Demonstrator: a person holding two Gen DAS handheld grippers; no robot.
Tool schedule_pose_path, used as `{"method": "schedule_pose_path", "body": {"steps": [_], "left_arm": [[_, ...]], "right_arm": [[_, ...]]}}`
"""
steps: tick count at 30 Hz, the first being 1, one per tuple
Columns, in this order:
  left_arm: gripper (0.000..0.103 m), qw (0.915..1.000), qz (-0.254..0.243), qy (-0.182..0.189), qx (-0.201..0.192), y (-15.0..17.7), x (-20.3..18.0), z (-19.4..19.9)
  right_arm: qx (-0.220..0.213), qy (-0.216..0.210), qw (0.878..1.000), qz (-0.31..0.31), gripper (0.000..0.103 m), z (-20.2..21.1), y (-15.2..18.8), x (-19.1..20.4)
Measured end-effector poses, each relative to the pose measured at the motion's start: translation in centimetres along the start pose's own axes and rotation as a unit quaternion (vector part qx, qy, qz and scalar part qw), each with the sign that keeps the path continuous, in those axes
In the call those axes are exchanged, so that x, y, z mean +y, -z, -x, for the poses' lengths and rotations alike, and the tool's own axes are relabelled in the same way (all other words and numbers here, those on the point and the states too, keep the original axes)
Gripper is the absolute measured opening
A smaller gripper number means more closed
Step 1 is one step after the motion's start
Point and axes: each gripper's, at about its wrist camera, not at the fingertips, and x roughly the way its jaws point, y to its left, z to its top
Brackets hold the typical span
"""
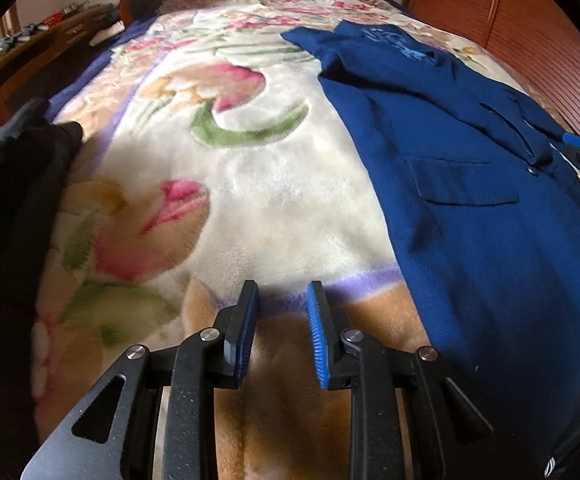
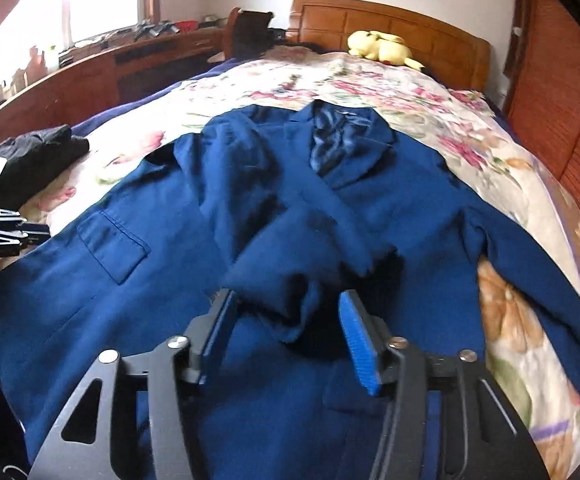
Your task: Fold large clothes
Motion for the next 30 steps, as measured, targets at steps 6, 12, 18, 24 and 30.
{"method": "schedule_pose_path", "body": {"steps": [6, 12, 18, 24, 30], "left_arm": [[0.025, 0.9990, 0.012, 0.008, -0.042, -1.3, -1.1, 2.9], [0.025, 0.9968, 0.003, 0.018, -0.078, -3.3, -3.8, 5.6], [0.025, 0.9945, -0.021, 0.035, -0.097, -4.7, -8.1, 6.7], [0.025, 0.9916, -0.047, 0.061, -0.104, -5.4, -12.3, 6.7], [0.025, 0.9896, -0.060, 0.065, -0.113, -5.2, -14.9, 7.1]], "right_arm": [[0.033, -0.026, 0.999, 0.009, 0.057, -4.9, -1.5, 1.0], [0.078, 0.002, 0.997, 0.028, 0.027, -8.2, -1.0, 0.0], [0.020, 0.021, 0.999, -0.013, 0.013, -4.2, 0.0, -2.2], [-0.055, 0.005, 0.993, -0.101, 0.014, 2.5, 1.9, -4.7], [-0.043, -0.005, 0.988, -0.146, 0.019, 4.4, 5.5, -4.6]]}}
